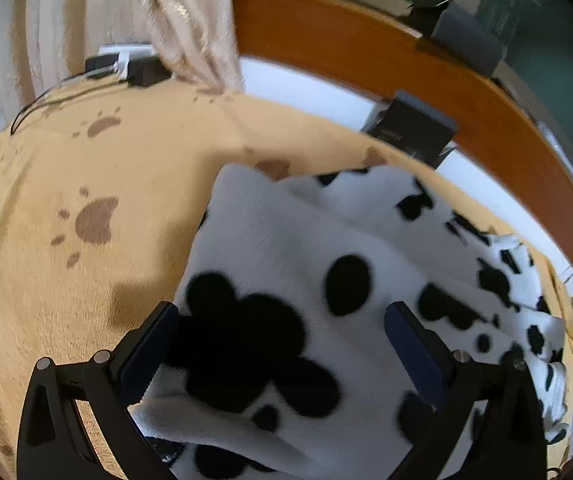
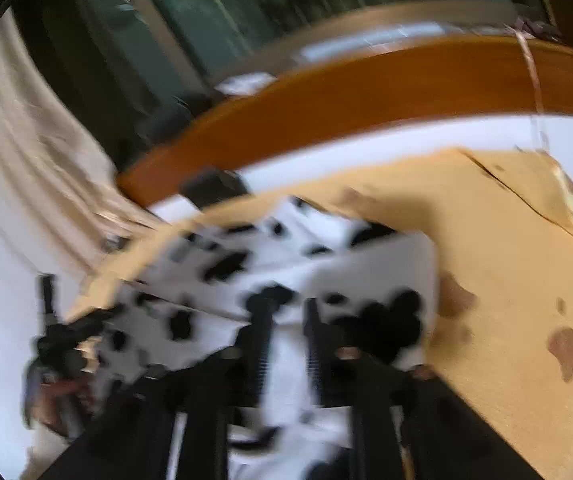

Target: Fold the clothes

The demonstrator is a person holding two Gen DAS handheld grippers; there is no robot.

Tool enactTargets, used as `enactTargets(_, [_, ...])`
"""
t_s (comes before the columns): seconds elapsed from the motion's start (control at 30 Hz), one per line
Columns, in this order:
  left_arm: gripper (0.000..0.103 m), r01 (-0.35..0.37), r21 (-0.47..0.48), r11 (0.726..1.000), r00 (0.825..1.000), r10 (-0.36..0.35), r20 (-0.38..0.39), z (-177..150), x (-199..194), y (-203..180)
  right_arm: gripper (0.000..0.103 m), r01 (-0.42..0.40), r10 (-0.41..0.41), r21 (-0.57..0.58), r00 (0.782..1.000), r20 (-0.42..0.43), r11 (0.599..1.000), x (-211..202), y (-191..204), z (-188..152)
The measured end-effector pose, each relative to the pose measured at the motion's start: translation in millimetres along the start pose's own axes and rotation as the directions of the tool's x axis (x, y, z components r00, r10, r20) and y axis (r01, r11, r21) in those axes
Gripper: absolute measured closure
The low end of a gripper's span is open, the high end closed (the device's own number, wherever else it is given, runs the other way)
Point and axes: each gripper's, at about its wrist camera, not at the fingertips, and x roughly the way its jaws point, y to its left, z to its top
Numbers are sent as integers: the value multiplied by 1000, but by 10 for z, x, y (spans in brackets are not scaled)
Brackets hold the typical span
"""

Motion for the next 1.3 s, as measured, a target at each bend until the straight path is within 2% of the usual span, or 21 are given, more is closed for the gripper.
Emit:
enactTargets(0.03, [0, -1, 1, 1000, 1000, 1, -1, -4, 8, 2, 46, -7, 7, 18, 1000, -6, 1000, 28, -43, -36])
enactTargets(0.07, [0, -1, 3, 1000, 1000, 1, 0, -4, 11, 1, 34, -15, 15, 37, 1000, -11, 999, 57, -86, -71])
enactTargets(0.17, [0, 1, 8, 1000, 1000, -1, 2, -7, 18, -3, 33, -50, 52, 56, 998, -26, 997, 128, -128, -120])
enactTargets(0.37, [0, 14, 13, 1000, 1000, -15, 4, -20, 15, 14, 34, -105, 105, 10, 987, -121, 994, 393, -5, -120])
enactTargets(0.4, [0, 15, 14, 1000, 1000, -15, 4, -21, 20, 16, 36, -92, 89, -14, 988, -129, 996, 429, 38, -138])
enactTargets(0.43, [0, 15, 15, 1000, 1000, -15, 3, -22, 25, 16, 43, -79, 73, -37, 988, -136, 996, 465, 81, -157])
enactTargets(0.5, [0, 12, 22, 1000, 1000, -12, 3, -23, 35, 10, 67, -46, 34, -83, 990, -136, 996, 496, 157, -185])
enactTargets(0.53, [0, 9, 25, 1000, 1000, -10, 4, -25, 37, 5, 87, -57, 46, -84, 990, -132, 995, 482, 165, -186])
enactTargets(0.63, [0, 11, 26, 1000, 1000, -12, 23, -30, 1, -11, 87, -58, 51, -109, 996, -68, 992, 348, 252, -137])
enactTargets(0.7, [0, 24, 26, 999, 997, -26, 79, -26, -107, -30, 88, -46, 45, -138, 999, -5, 989, 214, 351, -77])
enactTargets(0.8, [0, 37, 57, 998, 984, -47, 169, -23, -284, -107, 88, 16, 8, -199, 993, 116, 980, -54, 529, 44])
enactTargets(0.83, [0, 47, 72, 996, 982, -59, 179, -23, -302, -133, 88, 41, -10, -213, 990, 142, 976, -105, 554, 75])
enactTargets(0.87, [0, 52, 84, 995, 986, -64, 156, -25, -254, -157, 88, 64, -27, -224, 986, 164, 973, -148, 572, 105])
enactTargets(0.97, [0, 38, 95, 995, 998, -42, 42, -48, -5, -192, 88, 82, -54, -209, 989, 136, 975, -33, 449, 166])
enactTargets(1.1, [0, 26, 59, 998, 1000, -26, 7, -38, 98, -102, 87, 89, -86, -134, 996, 28, 987, 345, 109, 124])
enactTargets(1.13, [0, 25, 52, 998, 1000, -25, 8, -31, 103, -75, 84, 91, -91, -110, 996, 3, 990, 425, 21, 109])
enactTargets(1.2, [0, 26, 46, 999, 1000, -26, 9, -30, 110, -45, 71, 111, -112, -31, 993, -26, 993, 480, -171, 60])
enactTargets(1.23, [0, 21, 49, 999, 1000, -22, 8, -35, 108, -49, 51, 113, -113, -13, 993, -23, 994, 449, -234, 48])
enactTargets(1.27, [0, 15, 52, 999, 1000, -15, 8, -42, 106, -56, 45, 115, -115, 2, 993, -19, 993, 415, -293, 38])
enactTargets(1.3, [0, 9, 55, 998, 1000, -10, 11, -50, 99, -67, 45, 124, -124, 3, 992, -4, 992, 361, -312, 42])
